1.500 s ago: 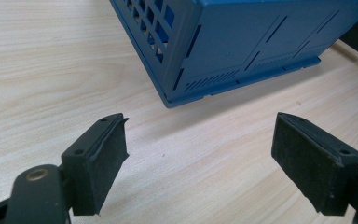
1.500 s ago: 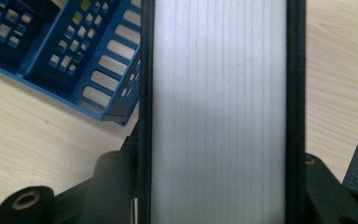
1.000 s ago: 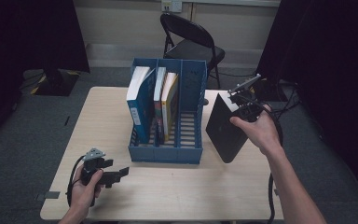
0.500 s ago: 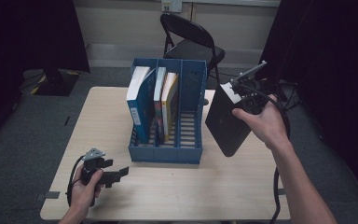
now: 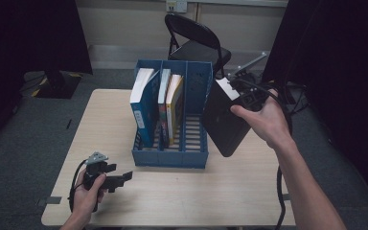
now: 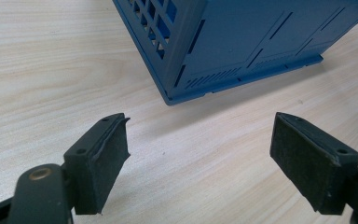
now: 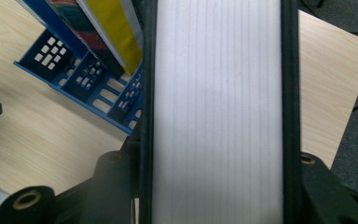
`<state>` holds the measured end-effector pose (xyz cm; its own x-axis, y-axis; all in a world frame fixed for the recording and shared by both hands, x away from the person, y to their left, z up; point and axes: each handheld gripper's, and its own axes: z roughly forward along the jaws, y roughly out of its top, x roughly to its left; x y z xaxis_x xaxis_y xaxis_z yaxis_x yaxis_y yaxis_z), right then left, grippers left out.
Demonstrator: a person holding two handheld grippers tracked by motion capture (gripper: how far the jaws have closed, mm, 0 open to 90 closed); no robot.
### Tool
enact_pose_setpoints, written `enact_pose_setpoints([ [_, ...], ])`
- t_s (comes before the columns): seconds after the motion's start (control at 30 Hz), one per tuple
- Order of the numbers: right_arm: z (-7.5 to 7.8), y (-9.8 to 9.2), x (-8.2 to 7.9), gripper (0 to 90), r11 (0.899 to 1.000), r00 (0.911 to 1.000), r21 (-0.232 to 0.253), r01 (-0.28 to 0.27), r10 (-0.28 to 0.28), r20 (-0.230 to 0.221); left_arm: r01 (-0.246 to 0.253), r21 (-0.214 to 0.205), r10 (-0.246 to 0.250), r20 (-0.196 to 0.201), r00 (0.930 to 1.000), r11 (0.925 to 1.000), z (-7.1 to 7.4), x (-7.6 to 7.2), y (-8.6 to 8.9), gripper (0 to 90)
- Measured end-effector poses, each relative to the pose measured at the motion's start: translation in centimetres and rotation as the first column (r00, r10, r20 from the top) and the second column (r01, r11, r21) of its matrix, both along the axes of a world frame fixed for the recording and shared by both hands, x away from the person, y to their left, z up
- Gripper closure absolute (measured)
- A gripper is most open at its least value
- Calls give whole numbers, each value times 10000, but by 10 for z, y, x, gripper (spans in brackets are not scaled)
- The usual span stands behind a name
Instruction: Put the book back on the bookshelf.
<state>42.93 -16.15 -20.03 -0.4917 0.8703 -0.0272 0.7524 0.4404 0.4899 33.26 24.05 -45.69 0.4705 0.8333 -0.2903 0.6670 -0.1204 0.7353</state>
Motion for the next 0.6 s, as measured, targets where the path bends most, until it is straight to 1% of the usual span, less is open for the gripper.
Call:
enact_pose_setpoints([
  [0.07,-1,6,3,534,10000,10000,-39,-23,23,-24,-30,57,30,26,10000,10000,0,0,1,188],
  [0.17,-3,15,8,534,9999,9999,-64,-116,115,-85,-95,56,95,-67,9999,9999,0,0,2,189],
  [0.33,-5,28,14,534,9995,9993,54,-304,305,-219,-149,50,149,-67,9999,9999,-1,1,3,189],
  [0.4,-6,33,17,534,9994,9991,30,-340,340,-272,-125,55,126,-80,9999,9999,0,1,3,190],
  [0.53,-7,41,23,534,9997,9994,-9,-236,235,-249,-129,39,129,-43,9999,9999,0,0,2,190],
  [0.6,-9,45,27,534,9998,9993,28,-174,175,-319,-127,60,128,-54,9999,9999,0,0,2,189],
])
